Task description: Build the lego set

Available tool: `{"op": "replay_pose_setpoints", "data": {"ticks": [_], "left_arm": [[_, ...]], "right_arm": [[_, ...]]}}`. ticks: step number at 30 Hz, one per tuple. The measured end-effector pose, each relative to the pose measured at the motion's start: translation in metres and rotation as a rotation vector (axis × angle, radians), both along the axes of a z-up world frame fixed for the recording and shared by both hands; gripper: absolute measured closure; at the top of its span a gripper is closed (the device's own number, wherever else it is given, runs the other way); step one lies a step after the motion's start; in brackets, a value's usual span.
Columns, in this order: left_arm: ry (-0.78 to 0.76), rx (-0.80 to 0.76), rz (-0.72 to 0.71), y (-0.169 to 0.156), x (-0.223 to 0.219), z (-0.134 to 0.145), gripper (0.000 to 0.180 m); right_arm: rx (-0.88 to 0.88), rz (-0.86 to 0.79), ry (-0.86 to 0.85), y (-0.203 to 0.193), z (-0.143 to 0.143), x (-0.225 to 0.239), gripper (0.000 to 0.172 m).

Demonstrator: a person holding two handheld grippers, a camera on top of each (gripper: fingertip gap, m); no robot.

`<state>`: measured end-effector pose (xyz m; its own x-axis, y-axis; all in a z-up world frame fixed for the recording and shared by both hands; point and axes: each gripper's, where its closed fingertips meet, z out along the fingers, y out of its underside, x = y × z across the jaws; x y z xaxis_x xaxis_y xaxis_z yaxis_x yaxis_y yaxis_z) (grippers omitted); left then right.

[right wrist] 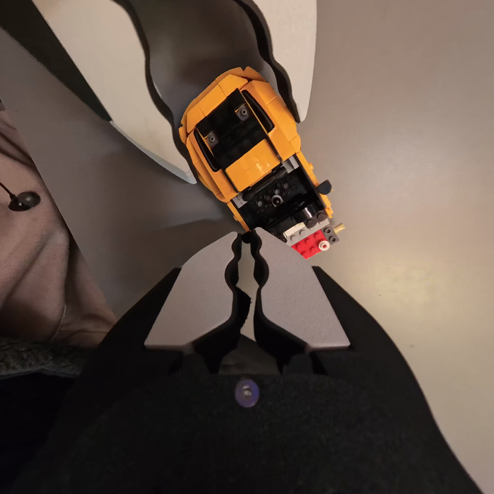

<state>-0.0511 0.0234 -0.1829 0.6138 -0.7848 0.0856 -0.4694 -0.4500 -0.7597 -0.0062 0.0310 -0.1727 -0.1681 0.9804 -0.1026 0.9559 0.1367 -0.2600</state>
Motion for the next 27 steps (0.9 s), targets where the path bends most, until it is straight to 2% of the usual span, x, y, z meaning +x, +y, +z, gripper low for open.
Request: {"op": "replay_pose_setpoints", "data": {"ticks": [1, 5, 8, 13, 18, 21, 27], "left_arm": [[-0.002, -0.002, 0.0, 0.0, 0.0, 0.0, 0.107], [-0.005, -0.004, -0.013, -0.001, 0.0, 0.0, 0.107], [-0.005, 0.004, -0.037, -0.002, 0.001, 0.0, 0.107], [-0.009, 0.047, -0.105, -0.003, -0.003, 0.002, 0.108], [0.038, 0.15, -0.142, 0.004, -0.015, 0.006, 0.107], [0.047, 0.179, -0.142, 0.008, -0.021, 0.007, 0.107], [0.015, 0.212, -0.09, 0.019, -0.033, 0.008, 0.11]], "right_arm": [[0.008, 0.016, 0.005, 0.0, 0.0, 0.0, 0.165], [0.048, 0.15, 0.014, -0.003, 0.002, 0.0, 0.164], [0.04, 0.206, 0.067, -0.007, 0.009, 0.004, 0.154], [0.089, 0.152, 0.266, 0.003, 0.029, 0.015, 0.141], [0.114, 0.039, 0.436, 0.011, 0.014, 0.028, 0.128], [0.126, -0.013, 0.554, 0.017, 0.012, 0.027, 0.127], [0.14, 0.0, 0.695, 0.029, 0.017, 0.015, 0.123]]}}
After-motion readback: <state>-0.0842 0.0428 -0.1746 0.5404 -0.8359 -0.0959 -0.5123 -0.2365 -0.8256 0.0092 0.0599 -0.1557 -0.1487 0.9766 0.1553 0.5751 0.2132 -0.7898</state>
